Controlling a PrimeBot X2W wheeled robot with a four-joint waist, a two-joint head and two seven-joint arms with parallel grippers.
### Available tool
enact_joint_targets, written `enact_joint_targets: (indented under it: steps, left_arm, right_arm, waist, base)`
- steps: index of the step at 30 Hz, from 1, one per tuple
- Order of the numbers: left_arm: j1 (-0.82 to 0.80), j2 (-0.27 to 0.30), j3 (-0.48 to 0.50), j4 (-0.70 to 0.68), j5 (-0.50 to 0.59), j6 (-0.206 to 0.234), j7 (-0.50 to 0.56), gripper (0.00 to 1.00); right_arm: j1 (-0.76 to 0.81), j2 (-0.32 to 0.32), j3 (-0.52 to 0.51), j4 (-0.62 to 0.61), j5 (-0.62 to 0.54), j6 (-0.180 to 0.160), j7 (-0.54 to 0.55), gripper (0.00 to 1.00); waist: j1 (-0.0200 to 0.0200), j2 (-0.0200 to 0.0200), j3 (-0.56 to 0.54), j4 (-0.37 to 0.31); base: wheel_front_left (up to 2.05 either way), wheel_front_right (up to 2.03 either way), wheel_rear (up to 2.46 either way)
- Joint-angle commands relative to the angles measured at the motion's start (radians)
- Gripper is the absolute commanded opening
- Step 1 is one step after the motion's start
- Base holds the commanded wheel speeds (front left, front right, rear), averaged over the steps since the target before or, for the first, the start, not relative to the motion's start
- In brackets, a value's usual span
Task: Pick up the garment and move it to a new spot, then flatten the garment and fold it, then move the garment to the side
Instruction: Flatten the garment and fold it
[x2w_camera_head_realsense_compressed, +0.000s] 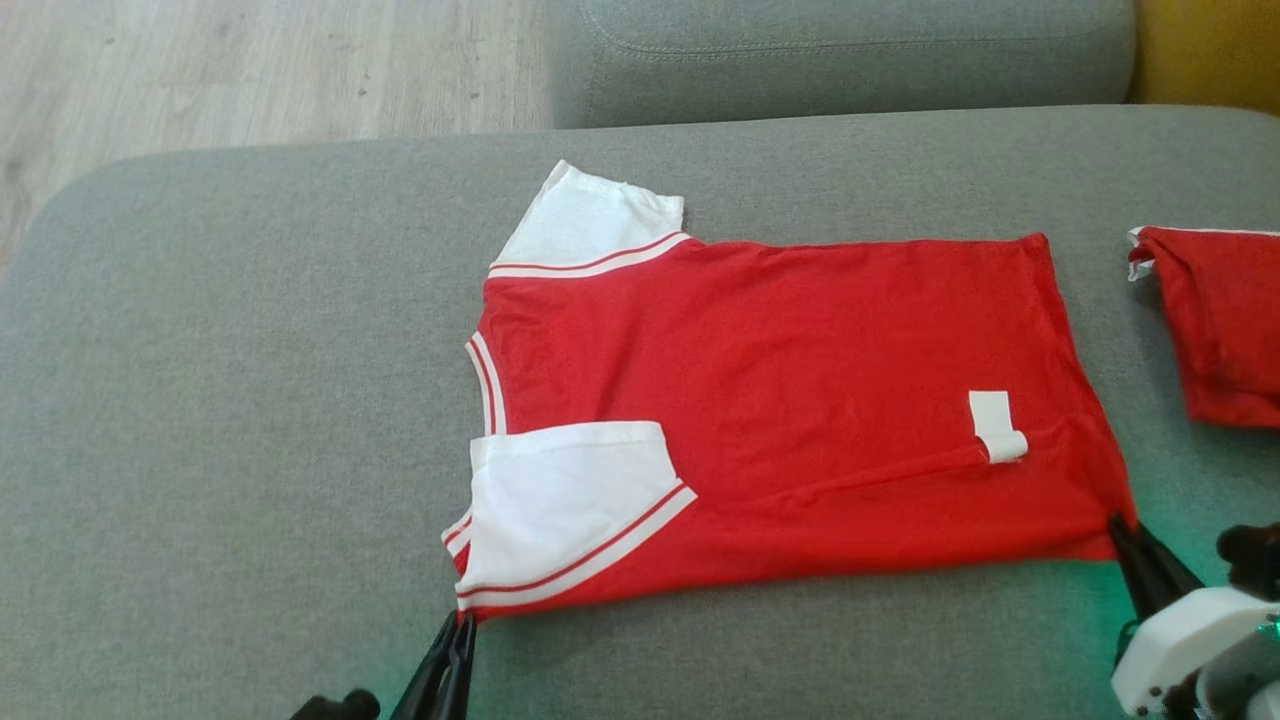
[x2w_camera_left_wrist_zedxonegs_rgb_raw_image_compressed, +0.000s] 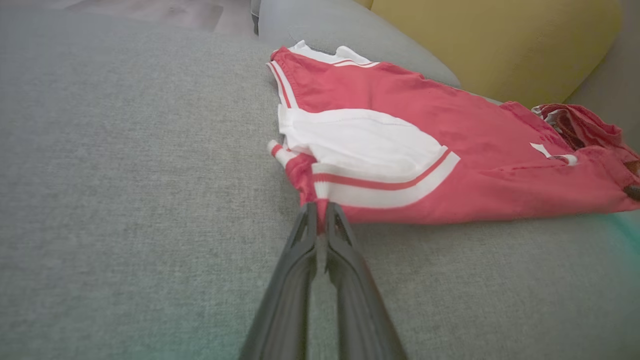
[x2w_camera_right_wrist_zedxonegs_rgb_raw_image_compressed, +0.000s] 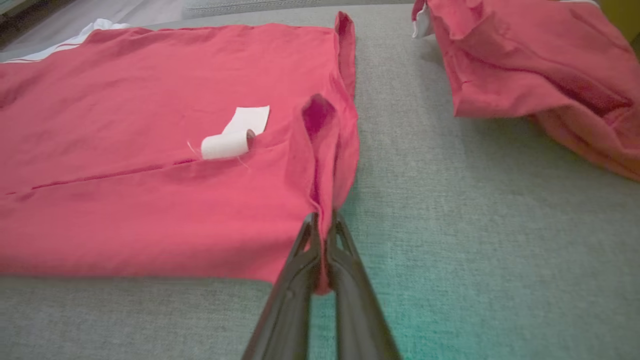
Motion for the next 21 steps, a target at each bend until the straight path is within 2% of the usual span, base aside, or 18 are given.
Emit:
enact_joint_targets:
  steps: [1, 3, 4, 5, 6, 7, 8, 9, 16, 21]
  left_arm:
    - [-0.030, 0.001, 0.023, -0.028, -0.006, 0.009, 0.006, 0.00]
    - [-0.040, -0.001, 0.015, -0.020, -0.006, 0.009, 0.013, 0.00]
    - [-0.046, -0.002, 0.012, -0.016, -0.005, 0.009, 0.016, 0.00]
    - [-0.046, -0.002, 0.012, -0.016, -0.005, 0.009, 0.016, 0.00]
    - [-0.054, -0.002, 0.010, -0.011, -0.004, 0.009, 0.018, 0.00]
    - [-0.062, -0.002, 0.009, -0.008, -0.004, 0.010, 0.017, 0.07]
    - [-0.070, -0.004, 0.011, -0.005, -0.006, 0.010, 0.017, 0.46]
    - [-0.077, -0.005, 0.013, -0.002, -0.010, 0.011, 0.018, 1.00]
    - [-0.113, 0.013, 0.019, -0.020, -0.009, 0.026, 0.044, 1.00]
    - [-0.190, 0.083, 0.050, -0.123, 0.008, 0.043, 0.119, 1.00]
  right_arm:
    - [0.001, -0.013, -0.003, -0.044, -0.021, -0.001, 0.009, 0.00]
    - [0.007, -0.006, -0.023, -0.052, -0.043, -0.001, 0.021, 0.00]
    - [0.010, -0.001, -0.036, -0.051, -0.054, -0.001, 0.031, 0.38]
    - [0.010, -0.001, -0.036, -0.051, -0.054, -0.001, 0.031, 0.38]
    - [0.012, 0.004, -0.046, -0.052, -0.065, -0.001, 0.039, 1.00]
    - [0.013, 0.010, -0.060, -0.052, -0.076, -0.001, 0.045, 1.00]
    - [0.015, 0.016, -0.067, -0.057, -0.084, -0.001, 0.049, 1.00]
    - [0.016, 0.023, -0.074, -0.063, -0.089, -0.001, 0.051, 1.00]
    - [0.015, 0.049, -0.090, -0.127, -0.116, -0.001, 0.024, 1.00]
    - [0.002, 0.069, -0.084, -0.194, -0.132, -0.001, 0.019, 1.00]
  waist:
    - [0.0001, -0.0001, 0.003, 0.001]
    - [0.0001, -0.0001, 0.007, 0.003]
    - [0.0001, -0.0001, 0.008, 0.004]
    - [0.0001, -0.0001, 0.008, 0.004]
    - [0.0001, -0.0001, 0.011, 0.004]
    - [0.0001, -0.0001, 0.012, 0.003]
    - [0.0001, -0.0001, 0.014, 0.003]
    - [0.0001, -0.0001, 0.015, 0.002]
    - [0.0001, -0.0001, 0.007, -0.034]
    - [0.0001, -0.0001, 0.030, -0.072]
  base:
    - [0.00, 0.00, 0.00]
    - [0.00, 0.00, 0.00]
    - [0.00, 0.00, 0.00]
    - [0.00, 0.00, 0.00]
    - [0.00, 0.00, 0.00]
    - [0.00, 0.00, 0.00]
    - [0.00, 0.00, 0.00]
    - [0.00, 0.00, 0.00]
    - [0.00, 0.00, 0.00]
    - [0.00, 0.00, 0.00]
